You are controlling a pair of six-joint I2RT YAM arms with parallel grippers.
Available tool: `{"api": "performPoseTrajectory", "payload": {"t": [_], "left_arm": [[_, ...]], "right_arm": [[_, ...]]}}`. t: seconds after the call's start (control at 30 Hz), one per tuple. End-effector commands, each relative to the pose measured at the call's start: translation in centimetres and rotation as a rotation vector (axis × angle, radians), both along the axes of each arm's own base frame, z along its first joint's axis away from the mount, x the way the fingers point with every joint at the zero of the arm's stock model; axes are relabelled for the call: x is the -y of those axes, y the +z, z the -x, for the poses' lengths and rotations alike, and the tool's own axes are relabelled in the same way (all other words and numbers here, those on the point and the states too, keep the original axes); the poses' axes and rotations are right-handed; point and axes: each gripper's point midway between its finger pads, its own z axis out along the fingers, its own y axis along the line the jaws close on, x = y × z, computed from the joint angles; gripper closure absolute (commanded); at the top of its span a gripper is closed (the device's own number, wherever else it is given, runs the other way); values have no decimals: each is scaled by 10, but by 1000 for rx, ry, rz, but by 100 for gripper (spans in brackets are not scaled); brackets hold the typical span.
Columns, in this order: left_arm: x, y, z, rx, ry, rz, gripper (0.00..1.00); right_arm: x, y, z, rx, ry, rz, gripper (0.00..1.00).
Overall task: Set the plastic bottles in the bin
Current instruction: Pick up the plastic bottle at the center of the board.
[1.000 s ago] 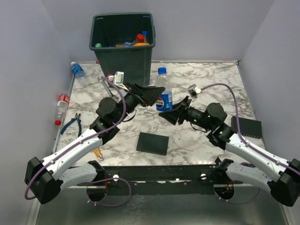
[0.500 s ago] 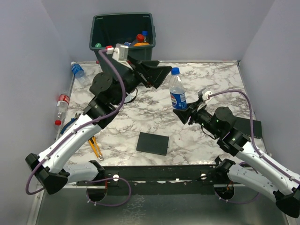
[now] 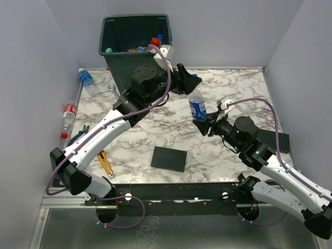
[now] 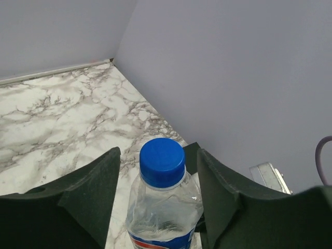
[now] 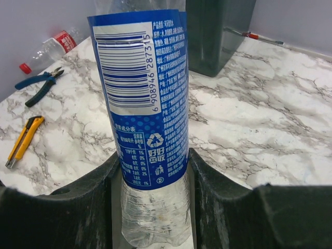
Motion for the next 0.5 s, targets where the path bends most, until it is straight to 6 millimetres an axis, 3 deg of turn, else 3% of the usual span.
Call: {"api": "performPoseTrajectory", "payload": {"t": [0.0, 0.1, 0.2, 0.3, 0.47], "left_arm": [[8, 16, 7, 44, -53, 1, 45], [11, 11, 8, 38, -64, -8, 62], [13, 7, 8, 31, -68, -14, 68], [14, 2, 9, 24, -76, -20, 65], [17, -4, 11, 11, -88, -34, 46]], "right_arm": [[1, 14, -1, 25, -13, -4, 84], [1, 14, 0, 23, -11, -5, 85], [0, 14, 0, 22, -9, -6, 85], [0, 12, 0, 18, -6, -5, 85], [-2, 12, 0, 16, 0, -4, 85]]}}
